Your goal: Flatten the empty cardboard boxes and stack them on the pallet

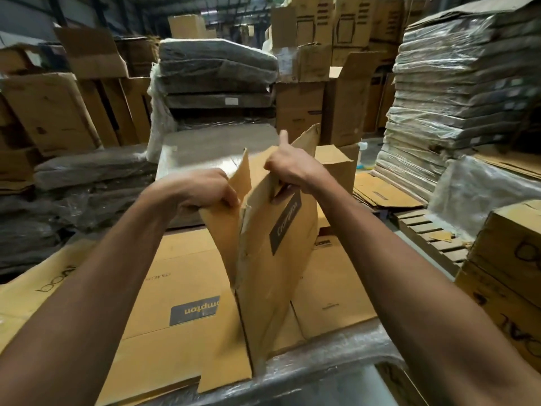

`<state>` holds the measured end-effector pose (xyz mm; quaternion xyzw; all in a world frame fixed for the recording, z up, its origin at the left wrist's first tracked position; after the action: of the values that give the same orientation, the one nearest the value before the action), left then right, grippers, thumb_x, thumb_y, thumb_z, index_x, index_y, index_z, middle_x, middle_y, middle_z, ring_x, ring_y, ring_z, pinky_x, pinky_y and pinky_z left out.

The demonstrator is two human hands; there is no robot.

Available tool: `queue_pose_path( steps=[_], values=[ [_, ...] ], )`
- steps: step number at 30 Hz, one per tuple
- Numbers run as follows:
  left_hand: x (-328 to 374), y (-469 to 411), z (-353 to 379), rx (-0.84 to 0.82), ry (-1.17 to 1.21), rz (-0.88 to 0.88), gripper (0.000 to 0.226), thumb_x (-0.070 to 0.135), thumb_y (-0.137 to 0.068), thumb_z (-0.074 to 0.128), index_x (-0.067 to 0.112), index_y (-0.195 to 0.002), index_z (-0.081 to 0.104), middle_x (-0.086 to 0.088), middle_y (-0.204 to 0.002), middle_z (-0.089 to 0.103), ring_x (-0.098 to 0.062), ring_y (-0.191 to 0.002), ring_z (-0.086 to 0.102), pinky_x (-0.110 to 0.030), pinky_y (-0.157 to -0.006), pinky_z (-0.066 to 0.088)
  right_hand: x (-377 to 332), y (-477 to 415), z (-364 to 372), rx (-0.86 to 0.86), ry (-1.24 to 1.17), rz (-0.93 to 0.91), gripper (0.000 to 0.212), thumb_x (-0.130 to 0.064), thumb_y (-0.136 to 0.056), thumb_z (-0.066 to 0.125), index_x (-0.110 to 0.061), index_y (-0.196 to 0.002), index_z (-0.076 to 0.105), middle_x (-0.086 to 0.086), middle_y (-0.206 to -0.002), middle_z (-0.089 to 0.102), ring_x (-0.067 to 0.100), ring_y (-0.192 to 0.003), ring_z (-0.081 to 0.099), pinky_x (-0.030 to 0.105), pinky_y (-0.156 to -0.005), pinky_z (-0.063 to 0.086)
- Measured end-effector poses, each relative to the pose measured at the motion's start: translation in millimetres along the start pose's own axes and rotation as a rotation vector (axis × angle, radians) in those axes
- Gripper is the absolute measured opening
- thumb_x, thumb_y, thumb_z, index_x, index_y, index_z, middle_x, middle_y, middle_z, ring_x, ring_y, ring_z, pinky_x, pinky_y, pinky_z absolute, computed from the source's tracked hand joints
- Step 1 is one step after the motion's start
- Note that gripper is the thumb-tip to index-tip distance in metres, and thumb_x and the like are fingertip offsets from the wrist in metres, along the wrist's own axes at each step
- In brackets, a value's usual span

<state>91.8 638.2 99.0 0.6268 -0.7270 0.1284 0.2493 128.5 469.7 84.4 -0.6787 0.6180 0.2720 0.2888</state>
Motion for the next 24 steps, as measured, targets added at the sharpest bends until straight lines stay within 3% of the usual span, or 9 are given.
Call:
queue_pose_path(
  steps=[3,5,8,10,12,14,18,21,24],
  values=[
    [0,3,2,-0.054,-0.150,0.044,0.019,0.017,-0.103,0.051,0.009,-0.118,0.060,0.007,-0.094,0.056,-0.004,-0.079,0.052,-0.014,-0.064,0.040,-20,1,12,-0.097,0.142,-0.109,0.051,-0.012,-0.105,0.038,-0.018,-0.156,0.038,0.010,-0.138,0.058,0.037,-0.109,0.069,0.049,-0.092,0.059],
    [-7,6,4,-0.099,-0.225,0.044,0.030,0.015,-0.103,0.049,0.009,-0.130,0.059,0.004,-0.105,0.058,-0.005,-0.086,0.052,-0.010,-0.067,0.038,-28,1,21,-0.220,0.298,-0.121,0.047,-0.010,-0.105,0.040,-0.019,-0.150,0.048,0.002,-0.143,0.055,0.033,-0.120,0.065,0.045,-0.099,0.055],
    [-20,13,3,-0.149,-0.244,0.044,0.029,0.013,-0.103,0.050,0.009,-0.128,0.062,-0.002,-0.118,0.063,-0.014,-0.100,0.057,-0.011,-0.074,0.040,-31,-7,31,-0.209,0.369,-0.120,0.031,-0.014,-0.101,0.048,-0.011,-0.127,0.066,0.012,-0.125,0.068,0.033,-0.114,0.067,0.048,-0.097,0.055],
    [-29,16,0,-0.142,-0.216,0.033,0.021,0.014,-0.102,0.051,0.013,-0.118,0.065,0.000,-0.111,0.066,-0.010,-0.092,0.059,-0.014,-0.073,0.043,-33,-10,40,-0.168,0.409,-0.136,0.025,-0.016,-0.100,0.048,-0.009,-0.112,0.069,0.013,-0.109,0.071,0.033,-0.104,0.070,0.047,-0.091,0.058],
    [-42,16,-5,-0.092,-0.075,0.009,0.020,0.019,-0.103,0.054,0.009,-0.107,0.071,-0.004,-0.098,0.070,-0.014,-0.084,0.062,-0.023,-0.076,0.048,-38,-11,44,-0.102,0.431,-0.181,0.026,-0.016,-0.102,0.043,-0.006,-0.094,0.066,0.013,-0.096,0.071,0.034,-0.094,0.073,0.045,-0.085,0.061],
    [-56,22,-6,-0.048,0.320,0.014,0.031,0.033,-0.102,0.056,0.008,-0.105,0.074,-0.013,-0.100,0.073,-0.025,-0.086,0.066,-0.037,-0.083,0.052,-42,-14,42,-0.003,0.351,-0.221,0.035,-0.018,-0.103,0.039,-0.004,-0.080,0.062,0.013,-0.083,0.070,0.032,-0.076,0.074,0.042,-0.077,0.063],
    [-81,45,27,0.049,0.946,0.230,0.055,0.064,-0.099,0.038,0.027,-0.133,0.059,0.002,-0.120,0.073,-0.018,-0.114,0.068,-0.041,-0.095,0.057,-43,-26,22,0.150,0.207,-0.216,0.034,-0.017,-0.100,0.040,-0.008,-0.073,0.058,0.011,-0.073,0.068,0.025,-0.056,0.069,0.034,-0.062,0.063],
    [-110,48,77,0.161,0.848,0.278,0.061,0.069,-0.084,0.060,0.034,-0.134,0.057,0.005,-0.129,0.068,-0.016,-0.121,0.063,-0.045,-0.099,0.052,-44,-35,0,0.204,0.111,-0.173,0.031,-0.022,-0.096,0.039,-0.009,-0.076,0.060,0.014,-0.076,0.070,0.030,-0.060,0.072,0.039,-0.069,0.064],
    [-127,39,126,0.403,0.679,0.051,0.063,0.060,-0.071,0.083,0.024,-0.121,0.068,0.009,-0.102,0.075,-0.010,-0.095,0.072,-0.038,-0.085,0.060,-46,-38,-14,0.217,0.119,-0.128,0.033,-0.029,-0.081,0.035,-0.010,-0.078,0.061,0.022,-0.087,0.072,0.035,-0.068,0.071,0.043,-0.079,0.062]
  ],
)
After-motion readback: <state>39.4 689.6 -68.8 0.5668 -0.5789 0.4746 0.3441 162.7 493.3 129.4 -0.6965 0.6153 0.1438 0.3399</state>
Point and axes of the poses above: each hand's wrist, its own y-axis away from the middle knuckle, its own z-axis out of the palm, x = y × z, the point moved 1 cm from there along -y, towards the middle knuckle
